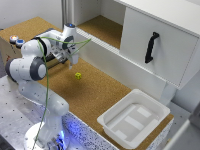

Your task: Slide the yellow block towards the right

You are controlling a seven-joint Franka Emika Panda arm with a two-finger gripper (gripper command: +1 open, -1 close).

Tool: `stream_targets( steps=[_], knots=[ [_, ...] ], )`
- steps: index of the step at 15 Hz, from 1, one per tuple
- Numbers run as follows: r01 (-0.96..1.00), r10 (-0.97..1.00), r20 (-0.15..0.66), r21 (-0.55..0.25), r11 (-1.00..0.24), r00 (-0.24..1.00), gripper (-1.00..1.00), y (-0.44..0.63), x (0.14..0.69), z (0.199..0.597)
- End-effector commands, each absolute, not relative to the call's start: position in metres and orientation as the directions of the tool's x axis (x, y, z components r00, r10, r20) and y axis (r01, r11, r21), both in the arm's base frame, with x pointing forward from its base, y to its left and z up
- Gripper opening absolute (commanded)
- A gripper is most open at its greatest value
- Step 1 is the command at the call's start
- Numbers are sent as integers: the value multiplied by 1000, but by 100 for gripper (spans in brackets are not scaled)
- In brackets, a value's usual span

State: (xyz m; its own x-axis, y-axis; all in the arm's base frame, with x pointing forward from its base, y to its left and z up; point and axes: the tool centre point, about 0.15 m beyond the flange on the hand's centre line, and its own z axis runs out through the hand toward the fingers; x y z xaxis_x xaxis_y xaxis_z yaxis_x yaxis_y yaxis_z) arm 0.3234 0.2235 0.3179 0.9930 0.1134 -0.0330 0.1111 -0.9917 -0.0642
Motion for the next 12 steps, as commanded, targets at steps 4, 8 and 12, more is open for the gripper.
stream_targets(
  steps=[4,8,12],
  knots=[
    [273,267,67,-115,-955,961,-100,226,334,261],
    [285,271,96,-191,-940,958,-100,222,342,238],
    [348,336,94,-203,-915,937,-100,237,362,223]
  ],
)
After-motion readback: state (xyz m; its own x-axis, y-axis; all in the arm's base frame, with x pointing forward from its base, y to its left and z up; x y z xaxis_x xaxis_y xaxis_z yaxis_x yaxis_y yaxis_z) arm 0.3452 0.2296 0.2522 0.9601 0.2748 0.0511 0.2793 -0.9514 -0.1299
